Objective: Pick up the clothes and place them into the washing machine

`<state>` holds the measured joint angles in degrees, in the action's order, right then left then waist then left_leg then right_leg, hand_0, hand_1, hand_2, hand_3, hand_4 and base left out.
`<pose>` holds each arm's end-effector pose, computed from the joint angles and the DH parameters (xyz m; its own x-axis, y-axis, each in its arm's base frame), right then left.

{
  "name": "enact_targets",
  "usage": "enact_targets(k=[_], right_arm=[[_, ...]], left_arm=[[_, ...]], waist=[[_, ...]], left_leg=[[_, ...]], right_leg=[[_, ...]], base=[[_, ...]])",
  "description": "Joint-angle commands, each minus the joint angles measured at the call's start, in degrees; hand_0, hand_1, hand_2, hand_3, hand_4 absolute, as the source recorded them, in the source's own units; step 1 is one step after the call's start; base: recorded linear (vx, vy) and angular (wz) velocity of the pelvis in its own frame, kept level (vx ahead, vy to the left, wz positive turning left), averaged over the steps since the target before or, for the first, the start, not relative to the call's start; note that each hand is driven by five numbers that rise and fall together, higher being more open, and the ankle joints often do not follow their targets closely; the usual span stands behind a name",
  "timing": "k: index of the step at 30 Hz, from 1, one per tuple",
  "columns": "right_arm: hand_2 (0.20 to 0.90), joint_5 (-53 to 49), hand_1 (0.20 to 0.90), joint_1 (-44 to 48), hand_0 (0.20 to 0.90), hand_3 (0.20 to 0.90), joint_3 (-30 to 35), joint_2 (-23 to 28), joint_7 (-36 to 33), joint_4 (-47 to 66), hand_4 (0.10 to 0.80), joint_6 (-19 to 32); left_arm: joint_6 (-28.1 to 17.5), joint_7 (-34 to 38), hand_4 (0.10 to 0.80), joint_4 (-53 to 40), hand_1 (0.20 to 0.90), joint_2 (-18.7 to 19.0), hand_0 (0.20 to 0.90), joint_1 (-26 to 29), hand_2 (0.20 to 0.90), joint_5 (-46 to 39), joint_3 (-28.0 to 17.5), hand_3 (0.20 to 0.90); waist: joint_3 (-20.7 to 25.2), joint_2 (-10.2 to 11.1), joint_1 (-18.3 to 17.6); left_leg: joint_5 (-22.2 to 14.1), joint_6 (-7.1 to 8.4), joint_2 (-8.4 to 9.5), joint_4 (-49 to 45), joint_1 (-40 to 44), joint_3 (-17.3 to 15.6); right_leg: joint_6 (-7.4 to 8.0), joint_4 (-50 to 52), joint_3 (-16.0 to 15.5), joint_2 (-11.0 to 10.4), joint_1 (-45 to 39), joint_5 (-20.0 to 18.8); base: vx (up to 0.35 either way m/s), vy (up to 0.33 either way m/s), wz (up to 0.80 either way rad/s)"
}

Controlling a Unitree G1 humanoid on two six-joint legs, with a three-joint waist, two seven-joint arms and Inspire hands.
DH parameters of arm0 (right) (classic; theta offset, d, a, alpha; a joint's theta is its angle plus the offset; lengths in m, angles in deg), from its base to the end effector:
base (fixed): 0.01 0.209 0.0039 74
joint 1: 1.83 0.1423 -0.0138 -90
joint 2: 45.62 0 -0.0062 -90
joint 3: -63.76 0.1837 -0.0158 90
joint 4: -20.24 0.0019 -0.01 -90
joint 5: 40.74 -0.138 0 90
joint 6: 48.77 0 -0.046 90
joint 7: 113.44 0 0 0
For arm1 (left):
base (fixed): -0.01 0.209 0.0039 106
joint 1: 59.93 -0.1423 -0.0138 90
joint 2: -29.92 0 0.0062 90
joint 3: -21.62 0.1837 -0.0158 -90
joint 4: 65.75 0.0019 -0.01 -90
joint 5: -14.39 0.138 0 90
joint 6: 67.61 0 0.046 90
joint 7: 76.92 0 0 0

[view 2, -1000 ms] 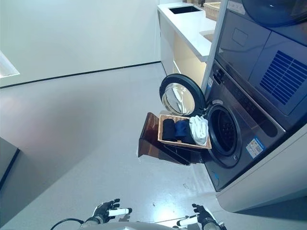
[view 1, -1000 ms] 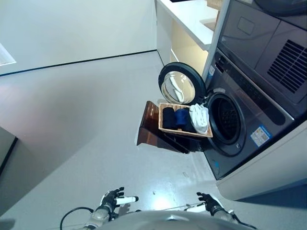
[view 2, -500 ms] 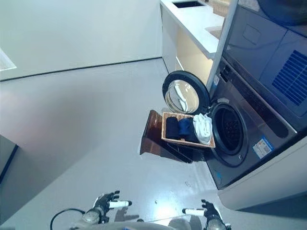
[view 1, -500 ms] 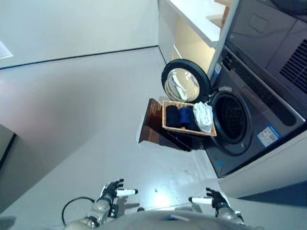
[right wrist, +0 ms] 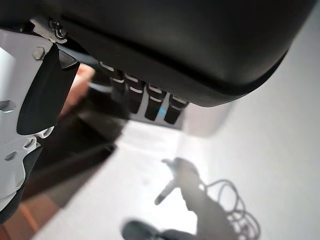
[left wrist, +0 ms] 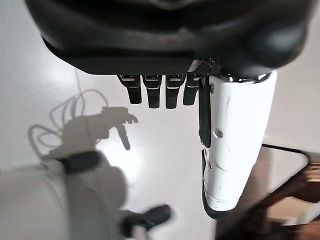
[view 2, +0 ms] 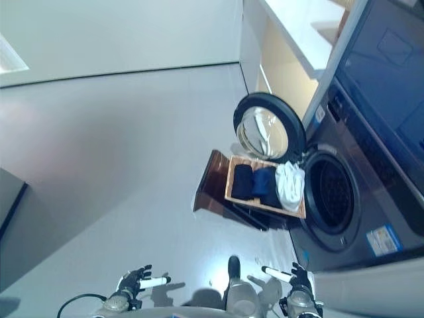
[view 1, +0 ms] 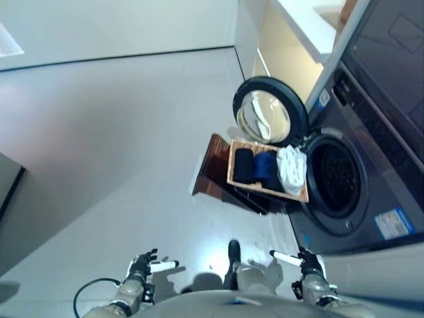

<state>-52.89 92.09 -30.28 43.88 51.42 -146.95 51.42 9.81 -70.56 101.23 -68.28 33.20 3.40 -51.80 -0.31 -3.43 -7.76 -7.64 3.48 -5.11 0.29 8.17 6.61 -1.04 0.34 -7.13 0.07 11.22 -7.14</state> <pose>0.0841 -0.2420 -0.1087 0.4006 -0.4922 -0.7728 0.2447 0.8703 -0.4274 0.0797 0.1824 -0.1210 0.4793 0.1434 -0.8659 0.0595 0.9790 0.1951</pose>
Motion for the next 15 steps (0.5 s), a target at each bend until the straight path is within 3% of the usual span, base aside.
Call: enact_targets(k=[1, 5, 8, 10, 11, 12, 15], right_arm=[[0.900, -1.11, 0.900, 5.28, 0.900, 0.900, 0.05, 0.92, -1.94, 0.00, 0.800, 3.22], [0.900, -1.50, 0.900, 5.95, 0.900, 0.900, -0.34, 1.49, -2.20, 0.06, 0.800, 3.52], [0.900, -2.08, 0.900, 7.75, 0.900, 0.900, -0.92, 1.95, -2.41, 0.28, 0.800, 3.38], [0.900, -2.42, 0.900, 9.56, 0.900, 0.900, -1.59, 2.24, -2.58, 0.00, 0.800, 3.15], [0.900, -3.13, 0.900, 10.35, 0.900, 0.900, -1.55, 2.37, -2.72, -0.46, 0.800, 3.25], [0.900, -3.52, 0.900, 10.93, 0.900, 0.900, -1.40, 2.53, -2.80, -0.94, 0.800, 3.24], [0.900, -3.50, 0.900, 12.34, 0.900, 0.900, -1.60, 2.90, -3.51, -2.60, 0.800, 3.36]], left_arm=[[-3.87, 1.33, 0.800, -2.39, 0.900, 1.16, 0.900, 4.89, 0.900, -1.92, 0.51, 0.900], [-3.56, 1.25, 0.800, -2.38, 0.900, 0.98, 0.900, 5.91, 0.900, -1.92, 0.79, 0.900], [-4.09, 1.54, 0.800, -3.23, 0.900, 1.27, 0.900, 6.51, 0.900, -3.26, 0.01, 0.900], [-4.17, 1.83, 0.800, -2.94, 0.900, 1.55, 0.900, 6.47, 0.900, -3.70, -0.77, 0.900], [-4.21, 2.04, 0.800, -2.48, 0.900, 1.69, 0.900, 6.32, 0.900, -3.80, -1.09, 0.900], [-4.21, 2.27, 0.800, -2.04, 0.900, 1.89, 0.900, 6.16, 0.900, -3.87, -1.39, 0.900], [-4.28, 2.91, 0.800, -0.99, 0.900, 1.95, 0.900, 5.80, 0.900, -4.35, -1.77, 0.900]], waist=[[0.30, 0.31, 0.23], [0.37, 0.86, 1.11], [-1.84, 2.98, 2.91], [-2.37, 4.59, 4.25], [-3.09, 4.64, 5.71], [-3.58, 5.38, 6.65], [-4.16, 5.77, 8.21]], left_leg=[[2.20, -1.76, 4.78, -7.59, 5.79, 0.88], [11.95, 1.25, 5.28, -28.98, -2.62, 0.04], [13.22, 0.55, 8.33, -42.77, -9.39, 0.09], [12.02, -1.11, 7.30, -42.78, -14.43, -1.50], [9.84, -2.19, 5.81, -41.33, -17.78, -2.22], [8.84, -3.05, 5.69, -38.31, -20.10, -2.61], [9.37, -3.11, 3.50, -24.27, -22.82, -1.20]], right_leg=[[4.18, -3.81, 3.49, 0.70, 4.85, -5.78], [0.94, -5.21, 4.28, 2.25, -2.12, -1.41], [-0.31, -5.00, 5.76, 0.86, -5.72, -0.37], [-0.58, -5.00, 7.15, 0.23, -7.48, 0.66], [-0.60, -4.68, 8.56, 0.76, -8.69, 1.32], [-0.46, -4.61, 9.61, 0.59, -9.73, 1.73], [0.41, -4.89, 11.82, 0.90, -11.61, 3.26]], base=[[0.347, -0.243, -0.17], [0.264, -0.187, -0.11], [0.220, -0.137, -0.26], [0.218, -0.113, -0.44], [0.225, -0.075, -0.38], [0.209, -0.039, -0.36], [0.201, 0.017, -0.34]])
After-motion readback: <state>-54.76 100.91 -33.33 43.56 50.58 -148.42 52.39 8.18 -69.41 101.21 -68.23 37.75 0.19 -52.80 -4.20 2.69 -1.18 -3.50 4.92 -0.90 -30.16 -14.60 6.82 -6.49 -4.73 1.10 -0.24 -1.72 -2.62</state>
